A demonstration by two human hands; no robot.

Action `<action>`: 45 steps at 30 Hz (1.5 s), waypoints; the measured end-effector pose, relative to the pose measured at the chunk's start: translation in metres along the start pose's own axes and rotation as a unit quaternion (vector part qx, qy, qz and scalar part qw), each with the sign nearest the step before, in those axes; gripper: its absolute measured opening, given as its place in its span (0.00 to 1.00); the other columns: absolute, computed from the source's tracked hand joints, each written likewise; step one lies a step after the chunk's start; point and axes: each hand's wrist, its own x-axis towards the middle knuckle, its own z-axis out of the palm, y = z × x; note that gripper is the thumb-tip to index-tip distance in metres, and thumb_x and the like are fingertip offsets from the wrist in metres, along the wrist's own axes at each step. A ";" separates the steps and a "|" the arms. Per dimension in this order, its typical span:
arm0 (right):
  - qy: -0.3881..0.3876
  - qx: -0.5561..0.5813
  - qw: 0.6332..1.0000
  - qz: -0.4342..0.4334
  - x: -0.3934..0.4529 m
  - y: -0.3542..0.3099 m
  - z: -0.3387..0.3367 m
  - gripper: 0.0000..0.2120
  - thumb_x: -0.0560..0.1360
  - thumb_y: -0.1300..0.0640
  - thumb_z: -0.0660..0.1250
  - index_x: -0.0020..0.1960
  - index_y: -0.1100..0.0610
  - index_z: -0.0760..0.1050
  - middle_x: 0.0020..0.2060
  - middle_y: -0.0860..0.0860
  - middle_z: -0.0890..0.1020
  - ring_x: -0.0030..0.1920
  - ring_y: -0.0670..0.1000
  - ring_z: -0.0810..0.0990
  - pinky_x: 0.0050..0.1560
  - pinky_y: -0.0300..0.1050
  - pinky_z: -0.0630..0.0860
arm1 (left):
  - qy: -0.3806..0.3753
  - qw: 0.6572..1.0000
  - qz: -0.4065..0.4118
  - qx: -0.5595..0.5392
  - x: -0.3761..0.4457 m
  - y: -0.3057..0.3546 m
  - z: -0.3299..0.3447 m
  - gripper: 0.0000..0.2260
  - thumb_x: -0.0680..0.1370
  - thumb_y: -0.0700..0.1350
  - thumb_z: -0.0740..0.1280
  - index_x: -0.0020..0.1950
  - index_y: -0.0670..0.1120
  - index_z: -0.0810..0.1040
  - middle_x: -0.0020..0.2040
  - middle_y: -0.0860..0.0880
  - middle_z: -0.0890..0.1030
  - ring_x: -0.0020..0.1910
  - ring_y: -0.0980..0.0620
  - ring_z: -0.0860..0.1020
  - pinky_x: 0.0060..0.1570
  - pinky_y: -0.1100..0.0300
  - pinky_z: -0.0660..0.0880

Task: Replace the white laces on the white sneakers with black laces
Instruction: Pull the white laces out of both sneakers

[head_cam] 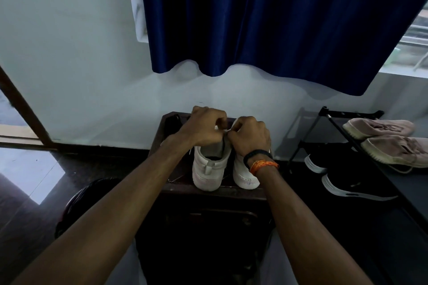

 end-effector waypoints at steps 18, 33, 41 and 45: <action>0.006 -0.012 1.000 -0.002 0.001 0.001 0.002 0.09 0.72 0.55 0.69 0.47 0.59 0.83 0.46 0.58 0.84 0.50 0.61 0.81 0.51 0.51 0.80 | 0.289 0.941 -0.166 -0.055 -0.004 -0.022 -0.012 0.08 0.70 0.36 0.68 0.38 0.46 0.85 0.36 0.51 0.84 0.36 0.51 0.82 0.47 0.51 0.81; 0.006 0.030 1.000 0.006 0.002 0.003 0.005 0.06 0.70 0.54 0.72 0.43 0.57 0.83 0.42 0.55 0.84 0.47 0.58 0.81 0.51 0.51 0.80 | 0.055 0.983 0.009 0.174 0.001 0.003 0.013 0.07 0.73 0.47 0.72 0.50 0.52 0.86 0.50 0.50 0.77 0.55 0.47 0.71 0.56 0.53 0.60; 0.011 0.016 1.000 0.005 0.003 0.001 0.007 0.08 0.70 0.54 0.72 0.45 0.58 0.83 0.43 0.56 0.85 0.48 0.59 0.82 0.53 0.54 0.81 | 0.087 0.970 -0.015 0.228 0.000 -0.002 0.018 0.09 0.76 0.50 0.68 0.50 0.49 0.85 0.49 0.48 0.79 0.53 0.45 0.73 0.56 0.52 0.61; 0.015 0.014 1.000 0.012 0.003 0.002 0.007 0.09 0.69 0.54 0.72 0.44 0.59 0.82 0.43 0.58 0.84 0.48 0.61 0.82 0.52 0.56 0.81 | 0.203 0.959 -0.146 0.135 -0.010 -0.019 0.000 0.09 0.71 0.47 0.66 0.42 0.45 0.84 0.44 0.46 0.81 0.47 0.44 0.77 0.57 0.47 0.70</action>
